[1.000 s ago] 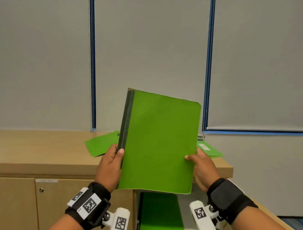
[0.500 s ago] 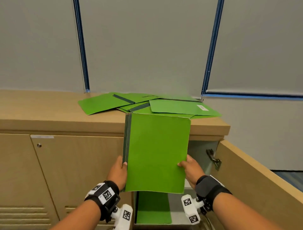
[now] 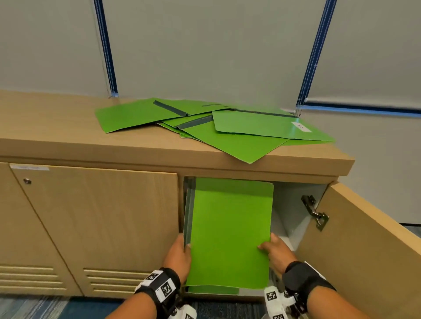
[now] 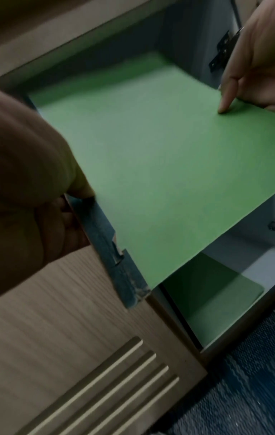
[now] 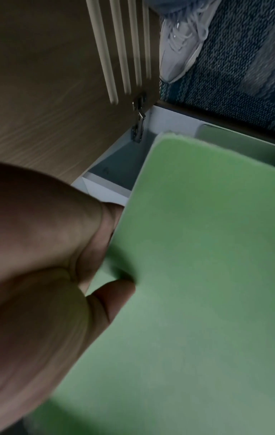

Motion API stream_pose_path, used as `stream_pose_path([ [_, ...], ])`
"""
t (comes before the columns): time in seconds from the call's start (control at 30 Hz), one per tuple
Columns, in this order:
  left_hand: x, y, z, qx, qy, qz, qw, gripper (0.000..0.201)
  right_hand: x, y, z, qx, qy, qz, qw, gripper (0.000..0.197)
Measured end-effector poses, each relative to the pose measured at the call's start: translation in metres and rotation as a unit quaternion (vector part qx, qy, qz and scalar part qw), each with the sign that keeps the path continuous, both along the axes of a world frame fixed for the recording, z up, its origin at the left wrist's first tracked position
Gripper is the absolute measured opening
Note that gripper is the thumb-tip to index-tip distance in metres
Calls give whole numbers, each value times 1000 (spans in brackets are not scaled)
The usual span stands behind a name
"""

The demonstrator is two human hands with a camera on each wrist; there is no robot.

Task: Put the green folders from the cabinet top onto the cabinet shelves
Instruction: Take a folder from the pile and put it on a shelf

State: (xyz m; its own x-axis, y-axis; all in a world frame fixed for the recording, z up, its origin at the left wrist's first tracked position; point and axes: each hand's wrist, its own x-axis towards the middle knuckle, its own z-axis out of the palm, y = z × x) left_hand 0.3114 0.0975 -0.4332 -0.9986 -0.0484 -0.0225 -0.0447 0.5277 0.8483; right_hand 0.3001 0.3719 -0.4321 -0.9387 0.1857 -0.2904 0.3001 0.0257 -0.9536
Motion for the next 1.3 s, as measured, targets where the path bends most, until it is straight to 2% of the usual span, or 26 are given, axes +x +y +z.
stream_pose_path([
  [0.03,-4,4,-1,12,5,-2,1000,22,-5,2,-2,2,0,-8,1000,36],
  [0.13,-13,12,-5,-4,18,-17,1000,75,-24,9,-9,3,-3,-26,1000,33],
  [0.17,-15,14,-9,-24,31,-31,999,84,-32,12,-11,2,-2,-29,1000,33],
  [0.23,-19,15,-13,-141,87,-75,983,90,-48,14,-16,3,-4,-38,999,39],
  [0.33,-25,17,-16,-339,140,-181,913,99,-66,15,-17,27,6,-57,998,47],
  [0.43,-39,20,-21,-439,118,-283,845,95,-86,19,-24,63,1,-67,996,52],
  [0.5,-50,22,-24,-462,92,-318,823,80,-98,22,-34,71,-17,-63,995,58],
  [0.57,-62,25,-27,-457,55,-329,824,67,-104,21,-35,81,-32,-46,995,58],
  [0.67,-78,29,-30,-442,17,-329,834,58,-110,19,-36,149,-35,-19,988,50],
  [0.77,-90,33,-31,-431,-1,-324,842,55,-115,19,-41,222,-59,16,973,51],
  [0.93,-104,36,-37,-440,-5,-310,843,54,-125,12,-45,263,-77,52,960,50],
  [1.1,-120,35,-51,-452,-16,-302,839,55,-138,6,-55,310,-73,77,945,61],
  [1.2,-124,35,-60,-459,-31,-304,834,58,-143,3,-63,307,-83,87,944,77],
  [1.3,-124,33,-68,-467,-24,-290,835,61,-147,-2,-71,343,-101,94,929,89],
])
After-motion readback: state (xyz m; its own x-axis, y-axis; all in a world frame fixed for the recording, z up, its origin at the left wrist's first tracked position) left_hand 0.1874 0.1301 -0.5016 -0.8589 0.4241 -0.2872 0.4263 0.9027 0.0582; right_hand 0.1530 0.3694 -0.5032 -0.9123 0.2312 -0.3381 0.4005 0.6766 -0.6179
